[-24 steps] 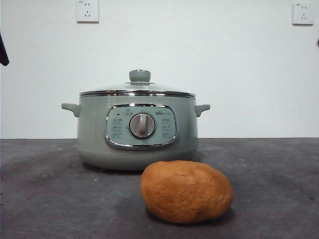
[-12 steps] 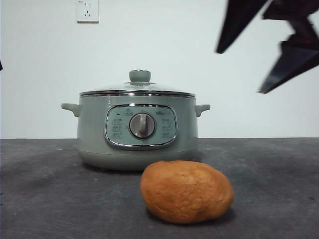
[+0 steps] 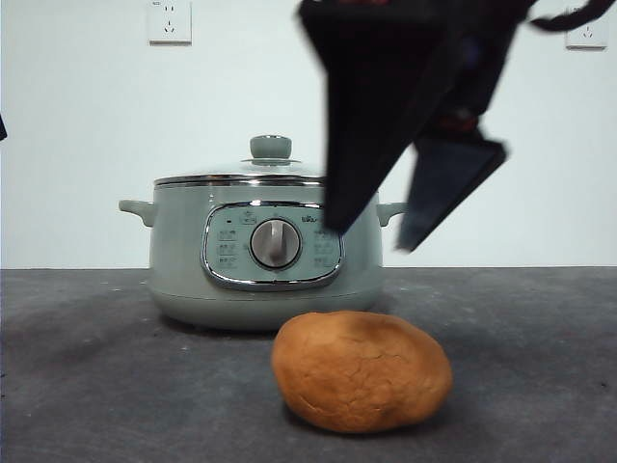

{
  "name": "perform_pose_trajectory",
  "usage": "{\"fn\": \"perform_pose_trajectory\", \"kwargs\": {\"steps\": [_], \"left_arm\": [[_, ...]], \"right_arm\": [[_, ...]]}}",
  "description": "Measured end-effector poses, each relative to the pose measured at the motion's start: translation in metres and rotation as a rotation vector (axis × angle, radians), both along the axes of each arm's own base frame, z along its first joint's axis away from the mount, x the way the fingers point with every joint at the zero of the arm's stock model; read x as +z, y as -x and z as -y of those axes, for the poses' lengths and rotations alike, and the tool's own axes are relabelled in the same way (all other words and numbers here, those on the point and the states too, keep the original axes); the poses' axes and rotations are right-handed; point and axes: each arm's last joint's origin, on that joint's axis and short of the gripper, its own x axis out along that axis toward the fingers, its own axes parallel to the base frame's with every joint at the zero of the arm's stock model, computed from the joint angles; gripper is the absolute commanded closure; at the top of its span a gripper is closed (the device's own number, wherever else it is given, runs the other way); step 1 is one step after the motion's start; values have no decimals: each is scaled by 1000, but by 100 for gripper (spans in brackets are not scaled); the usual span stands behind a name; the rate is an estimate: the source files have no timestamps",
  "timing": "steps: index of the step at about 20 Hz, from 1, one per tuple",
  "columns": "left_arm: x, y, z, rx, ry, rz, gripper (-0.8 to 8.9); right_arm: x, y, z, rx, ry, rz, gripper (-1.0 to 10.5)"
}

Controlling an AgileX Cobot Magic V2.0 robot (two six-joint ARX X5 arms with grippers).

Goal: Pick up the potato,open the lid,put the potato in the pot,close the lid

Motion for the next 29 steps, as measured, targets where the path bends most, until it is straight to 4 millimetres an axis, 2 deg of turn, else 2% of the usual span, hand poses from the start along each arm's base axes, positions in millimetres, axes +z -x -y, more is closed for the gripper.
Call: {"fn": "perform_pose_trajectory", "kwargs": {"steps": [6,15,16,18,19,21,27,29], "left_arm": [[0,0,0,0,0,-1,162],[0,0,0,0,0,-3,162],[0,0,0,0,0,-4,162],[0,0,0,0,0,-4,162],[0,0,0,-1,0,-3,162],[0,0,0,-1,0,-3,162],[0,0,0,-1,0,0,162],[1,-1,0,0,1,16,162]], "right_arm": [[-26,-7,-18,23,43,-16,129],[-55,-17,-28,21,95,-57,138],[-56,-17,-28,21,100,-61,208],[-57,-17,-28,19,107,-57,426],[-57,-17,-28,15,120,-51,564],[-59,-17,-27,11,138,-47,963],[-58,-17,-26,-4,147,-58,955],[-52,-12,-20,-29,169,-81,955]]}}
